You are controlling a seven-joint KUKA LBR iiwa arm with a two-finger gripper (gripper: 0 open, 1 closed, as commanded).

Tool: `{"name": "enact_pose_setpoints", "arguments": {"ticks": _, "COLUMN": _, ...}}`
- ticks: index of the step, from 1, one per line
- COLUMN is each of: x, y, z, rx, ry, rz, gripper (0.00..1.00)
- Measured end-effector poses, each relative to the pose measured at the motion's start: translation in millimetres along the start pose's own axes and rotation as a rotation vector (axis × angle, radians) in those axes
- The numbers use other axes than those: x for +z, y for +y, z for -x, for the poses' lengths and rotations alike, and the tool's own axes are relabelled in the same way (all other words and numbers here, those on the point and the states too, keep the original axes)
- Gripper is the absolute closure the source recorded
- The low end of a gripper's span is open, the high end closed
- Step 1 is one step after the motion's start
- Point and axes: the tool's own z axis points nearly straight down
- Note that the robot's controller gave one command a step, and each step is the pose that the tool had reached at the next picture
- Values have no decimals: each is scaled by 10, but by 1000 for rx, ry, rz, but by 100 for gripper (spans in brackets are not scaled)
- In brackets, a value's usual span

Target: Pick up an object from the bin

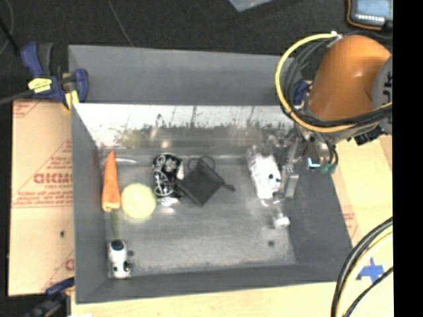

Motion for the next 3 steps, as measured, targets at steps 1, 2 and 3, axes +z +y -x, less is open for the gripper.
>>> {"name": "enact_pose_setpoints", "arguments": {"ticks": 1, "x": -49, "y": 2, "z": 11, "rx": -2, "ry": -8, "rz": -1, "gripper": 0}}
{"name": "enact_pose_setpoints", "arguments": {"ticks": 2, "x": 254, "y": 67, "z": 4, "rx": 39, "ry": -16, "rz": -1, "gripper": 0}}
{"name": "enact_pose_setpoints", "arguments": {"ticks": 3, "x": 478, "y": 65, "z": 60, "rx": 56, "ry": 6, "rz": 3, "gripper": 0}}
